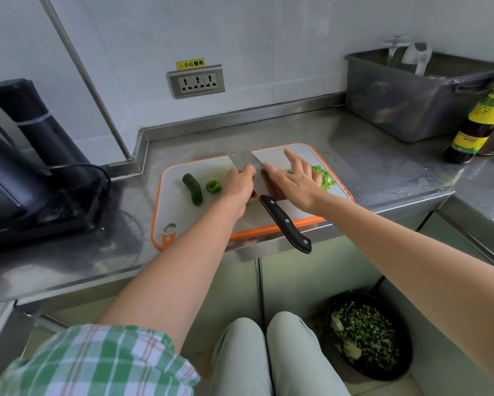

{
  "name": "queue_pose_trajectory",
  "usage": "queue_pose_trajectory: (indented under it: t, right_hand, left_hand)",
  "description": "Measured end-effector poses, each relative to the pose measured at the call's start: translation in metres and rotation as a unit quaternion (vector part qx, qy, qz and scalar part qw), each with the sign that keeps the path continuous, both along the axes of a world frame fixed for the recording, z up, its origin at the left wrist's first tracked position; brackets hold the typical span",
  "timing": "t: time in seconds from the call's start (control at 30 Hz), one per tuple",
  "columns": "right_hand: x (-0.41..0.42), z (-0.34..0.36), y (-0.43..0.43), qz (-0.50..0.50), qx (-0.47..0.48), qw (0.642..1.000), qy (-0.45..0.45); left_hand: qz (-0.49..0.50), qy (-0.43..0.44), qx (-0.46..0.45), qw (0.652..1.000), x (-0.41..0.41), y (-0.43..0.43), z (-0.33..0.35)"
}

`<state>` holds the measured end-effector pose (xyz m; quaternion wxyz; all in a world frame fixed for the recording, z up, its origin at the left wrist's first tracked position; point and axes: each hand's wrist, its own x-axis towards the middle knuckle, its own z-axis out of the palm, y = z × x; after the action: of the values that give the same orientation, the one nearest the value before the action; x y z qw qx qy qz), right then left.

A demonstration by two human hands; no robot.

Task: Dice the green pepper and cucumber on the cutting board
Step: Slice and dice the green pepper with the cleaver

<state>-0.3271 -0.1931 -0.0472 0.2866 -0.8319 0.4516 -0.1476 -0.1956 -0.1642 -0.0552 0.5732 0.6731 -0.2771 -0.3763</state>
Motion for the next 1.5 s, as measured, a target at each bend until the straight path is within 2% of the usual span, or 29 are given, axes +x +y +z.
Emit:
queue_pose_trajectory:
  t: [0.07,0.17,0.27,0.3,0.37,0.47,0.53,0.6,0.7,0.8,1.0,1.1,1.2,1.5]
  right_hand:
    - [-0.001,0.001,-0.001,-0.040,0.012,0.999,-0.003]
    - [-0.006,0.002,-0.006,-0.064,-0.052,0.996,-0.020]
    - [-0.015,0.012,-0.002,0.031,0.014,0.996,-0.083]
    - [-0.016,0.015,0.002,0.064,0.025,0.995,-0.072]
    - [-0.017,0.016,0.005,0.094,-0.012,0.995,-0.007]
    - [-0.020,0.013,0.004,0.055,-0.076,0.995,0.032]
    - [-0.023,0.012,0.004,0.008,-0.097,0.995,-0.019]
    - [-0.029,0.013,0.001,-0.052,-0.079,0.990,-0.105]
    - [-0.040,0.015,-0.004,-0.117,-0.034,0.972,-0.201]
    - [-0.049,0.018,-0.006,-0.136,-0.005,0.962,-0.236]
    - [-0.054,0.011,-0.006,-0.137,0.016,0.969,-0.205]
    - [-0.054,0.007,-0.004,-0.139,0.034,0.969,-0.203]
    - [-0.048,0.006,0.000,-0.137,0.056,0.971,-0.189]
    - [-0.019,-0.007,0.028,-0.113,0.085,0.989,-0.049]
  left_hand:
    - [0.000,0.000,0.000,1.000,0.000,0.001,0.000]
    - [0.015,-0.017,0.000,1.000,-0.001,0.002,0.004]
    - [0.039,-0.046,0.002,0.998,0.001,-0.004,0.002]
    - [0.044,-0.055,0.003,0.998,0.000,-0.006,0.003]
    - [0.037,-0.076,0.015,0.996,-0.003,-0.008,0.003]
    - [0.007,-0.073,0.011,0.997,-0.011,-0.008,0.010]
    - [-0.011,-0.039,0.009,0.999,-0.015,-0.008,0.018]
    - [-0.028,-0.034,0.003,0.999,-0.017,-0.010,0.020]
    - [-0.056,-0.161,0.010,0.985,-0.017,-0.009,0.012]
    - [-0.052,-0.295,0.023,0.954,-0.020,-0.009,0.003]
    - [-0.039,-0.434,0.087,0.896,-0.032,-0.011,-0.001]
    - [-0.034,-0.494,0.083,0.865,-0.027,-0.004,-0.003]
    - [-0.007,-0.516,0.068,0.854,-0.012,0.007,-0.004]
    - [0.019,-0.565,0.074,0.821,0.016,0.046,-0.026]
